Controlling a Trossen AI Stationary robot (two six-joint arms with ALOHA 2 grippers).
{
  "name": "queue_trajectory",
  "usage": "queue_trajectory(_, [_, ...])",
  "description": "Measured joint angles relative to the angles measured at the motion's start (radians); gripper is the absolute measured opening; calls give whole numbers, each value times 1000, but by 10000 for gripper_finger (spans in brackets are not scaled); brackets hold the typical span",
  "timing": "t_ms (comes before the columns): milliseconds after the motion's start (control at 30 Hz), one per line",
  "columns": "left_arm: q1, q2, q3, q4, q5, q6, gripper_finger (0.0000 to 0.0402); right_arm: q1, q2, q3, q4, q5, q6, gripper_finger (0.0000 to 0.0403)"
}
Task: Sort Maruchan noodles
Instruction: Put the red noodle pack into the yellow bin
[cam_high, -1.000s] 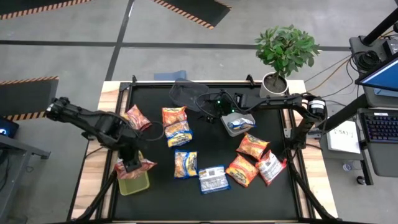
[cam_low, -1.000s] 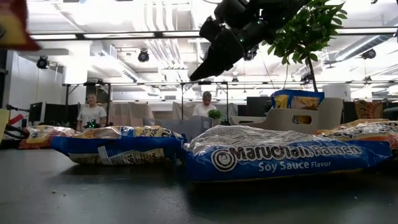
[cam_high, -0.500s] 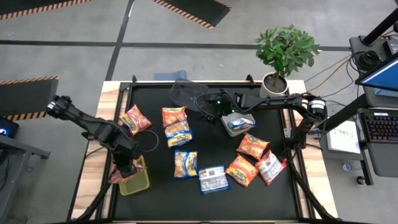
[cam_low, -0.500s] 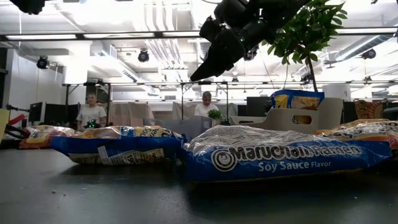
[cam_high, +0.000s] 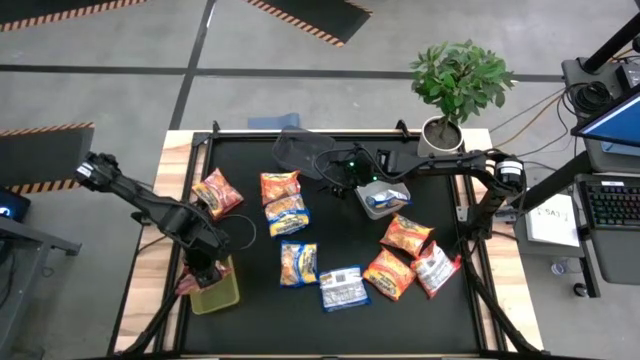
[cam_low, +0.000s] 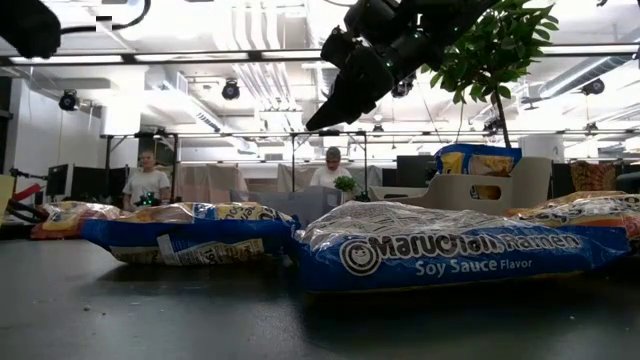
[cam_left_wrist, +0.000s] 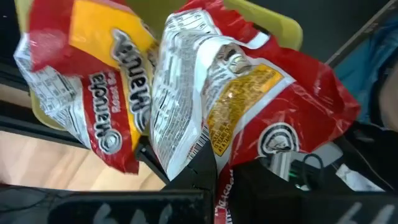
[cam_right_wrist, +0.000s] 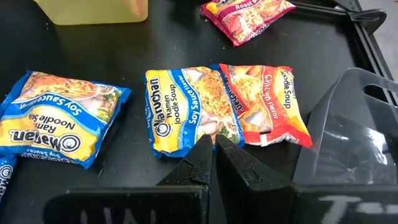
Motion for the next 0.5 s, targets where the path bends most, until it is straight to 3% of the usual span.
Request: queue_trajectory(500, [0,7,-116,159,-3,59,0,0,0,0,4,0,6,9])
